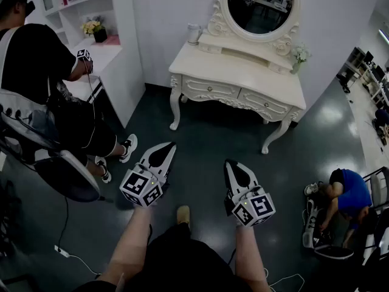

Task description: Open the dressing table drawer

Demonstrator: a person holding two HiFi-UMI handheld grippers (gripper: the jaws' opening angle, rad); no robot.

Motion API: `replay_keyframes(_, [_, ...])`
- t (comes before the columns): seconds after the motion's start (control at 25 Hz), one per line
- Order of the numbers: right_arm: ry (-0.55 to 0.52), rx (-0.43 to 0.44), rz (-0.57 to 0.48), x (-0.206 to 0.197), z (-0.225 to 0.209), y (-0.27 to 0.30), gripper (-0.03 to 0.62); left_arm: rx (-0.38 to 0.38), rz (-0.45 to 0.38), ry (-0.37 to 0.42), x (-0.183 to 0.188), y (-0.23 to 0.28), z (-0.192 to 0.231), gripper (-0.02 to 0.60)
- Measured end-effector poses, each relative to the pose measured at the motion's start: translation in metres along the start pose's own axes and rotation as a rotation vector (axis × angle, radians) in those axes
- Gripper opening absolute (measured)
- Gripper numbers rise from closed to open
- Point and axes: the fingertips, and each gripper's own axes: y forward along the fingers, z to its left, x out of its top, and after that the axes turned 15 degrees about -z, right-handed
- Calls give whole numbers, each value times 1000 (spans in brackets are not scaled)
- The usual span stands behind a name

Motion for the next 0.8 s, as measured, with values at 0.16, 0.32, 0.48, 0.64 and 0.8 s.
replay_keyframes(0.16, [13,-18,5,-9,-30,21,4,-18,15,4,-16,28,14,14])
replay_keyframes(0.32, [6,-16,14,-19,-54,47,4,-23,19,1,-30,57,36,14])
replay_keyframes(0.48, [3,-24,18,-24,-78,78,3,-38,23,3,-36,91,58,14])
replay_keyframes(0.64, [-8,-25,34,-32,-95,103,3,-44,32,2,-46,118,76,14])
replay_keyframes(0.8, [-8,-30,42,-44,-110,124,5,-30,52,24,-59,134,97,14])
